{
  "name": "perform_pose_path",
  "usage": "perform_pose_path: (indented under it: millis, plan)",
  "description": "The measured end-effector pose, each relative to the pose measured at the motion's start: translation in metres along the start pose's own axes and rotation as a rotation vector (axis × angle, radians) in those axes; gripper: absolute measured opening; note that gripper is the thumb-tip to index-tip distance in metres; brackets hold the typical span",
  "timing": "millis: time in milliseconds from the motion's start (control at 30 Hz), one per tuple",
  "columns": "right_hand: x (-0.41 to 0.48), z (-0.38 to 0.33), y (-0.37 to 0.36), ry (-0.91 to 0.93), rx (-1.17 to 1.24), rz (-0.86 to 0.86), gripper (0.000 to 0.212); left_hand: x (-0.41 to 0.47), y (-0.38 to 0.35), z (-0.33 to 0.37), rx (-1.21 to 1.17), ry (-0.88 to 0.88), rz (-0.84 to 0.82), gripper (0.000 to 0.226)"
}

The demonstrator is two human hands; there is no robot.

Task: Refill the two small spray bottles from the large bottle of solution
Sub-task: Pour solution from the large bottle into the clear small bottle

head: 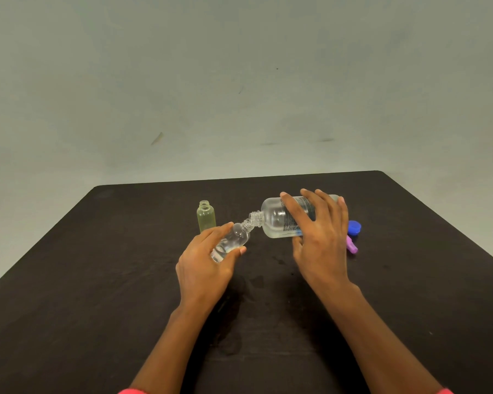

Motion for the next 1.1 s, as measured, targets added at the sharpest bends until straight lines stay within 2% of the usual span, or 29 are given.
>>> perform_pose_path:
  millis: [1100]
  plan:
    - [0.0010, -0.0004, 0.0008, 0.000, 0.004, 0.005, 0.083, 0.0007, -0.0005, 0.0008, 0.015, -0.007, -0.004, 0.047]
Point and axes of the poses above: each hand's wrist, its own x-axis towards the middle knuckle, its own y-axis out of the back of the hand, z = x × y, the point moved 3 cm from there along x, towards the middle knuckle, and after that the axes turned 11 degrees about z, right-handed, at the moved point
